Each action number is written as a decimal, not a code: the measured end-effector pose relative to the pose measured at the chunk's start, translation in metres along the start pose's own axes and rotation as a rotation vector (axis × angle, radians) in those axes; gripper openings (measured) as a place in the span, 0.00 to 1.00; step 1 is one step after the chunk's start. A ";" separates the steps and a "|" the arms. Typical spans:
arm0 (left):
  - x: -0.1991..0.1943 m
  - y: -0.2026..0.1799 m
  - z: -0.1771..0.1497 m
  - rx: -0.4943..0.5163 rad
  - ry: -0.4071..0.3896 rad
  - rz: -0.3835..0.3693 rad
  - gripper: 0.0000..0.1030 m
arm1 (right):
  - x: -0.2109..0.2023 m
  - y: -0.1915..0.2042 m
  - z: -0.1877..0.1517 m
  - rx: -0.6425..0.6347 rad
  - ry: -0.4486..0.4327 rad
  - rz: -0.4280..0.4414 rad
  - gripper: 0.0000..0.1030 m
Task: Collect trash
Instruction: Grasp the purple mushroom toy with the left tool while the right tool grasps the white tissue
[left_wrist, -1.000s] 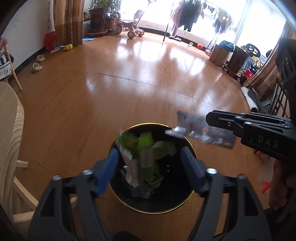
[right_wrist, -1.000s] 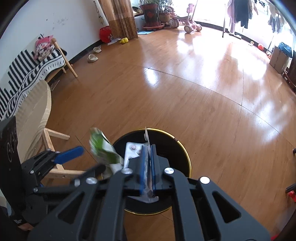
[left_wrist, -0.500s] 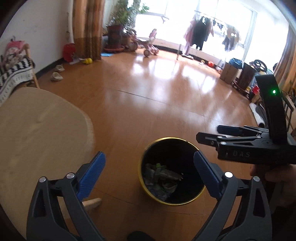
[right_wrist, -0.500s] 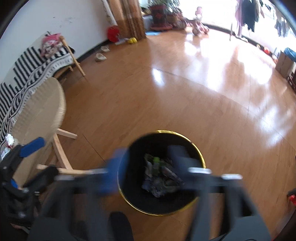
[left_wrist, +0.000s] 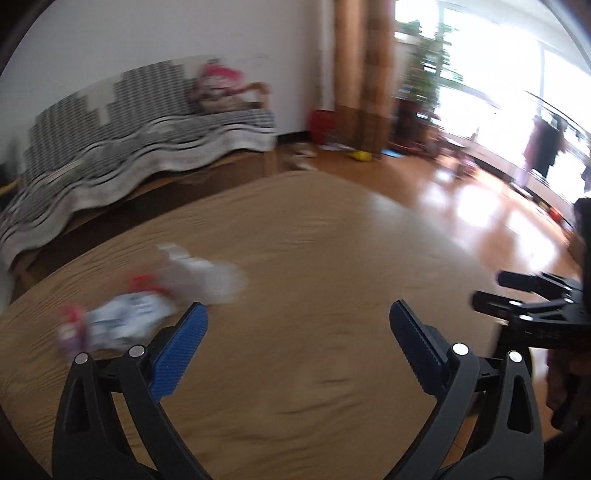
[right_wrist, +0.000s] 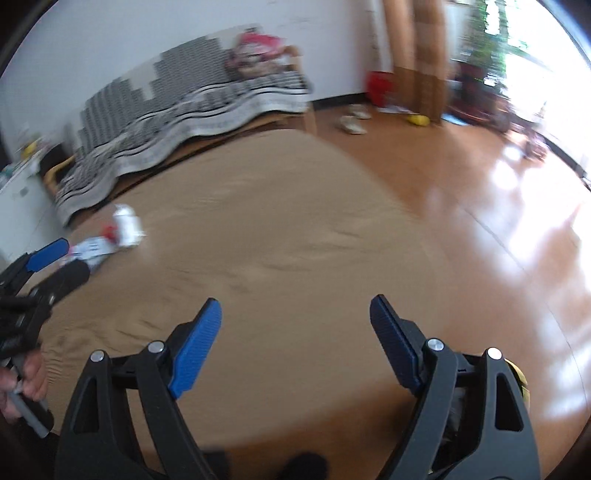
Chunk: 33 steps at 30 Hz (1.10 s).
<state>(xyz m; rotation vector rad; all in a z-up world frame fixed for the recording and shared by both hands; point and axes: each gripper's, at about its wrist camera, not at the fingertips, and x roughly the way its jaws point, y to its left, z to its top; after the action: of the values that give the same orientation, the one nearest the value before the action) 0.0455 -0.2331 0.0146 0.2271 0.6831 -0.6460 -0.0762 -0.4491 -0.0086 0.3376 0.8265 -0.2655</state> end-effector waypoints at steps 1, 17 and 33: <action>-0.001 0.026 -0.001 -0.035 0.001 0.038 0.93 | 0.011 0.023 0.010 -0.016 0.011 0.036 0.78; 0.030 0.238 -0.041 -0.262 0.077 0.237 0.93 | 0.153 0.192 0.089 -0.176 0.088 0.139 0.78; 0.047 0.227 -0.036 -0.230 0.096 0.220 0.51 | 0.166 0.194 0.076 -0.233 0.106 0.149 0.13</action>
<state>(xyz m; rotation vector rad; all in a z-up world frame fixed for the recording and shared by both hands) 0.1962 -0.0633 -0.0457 0.1178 0.8054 -0.3438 0.1521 -0.3181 -0.0493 0.1946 0.9221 -0.0119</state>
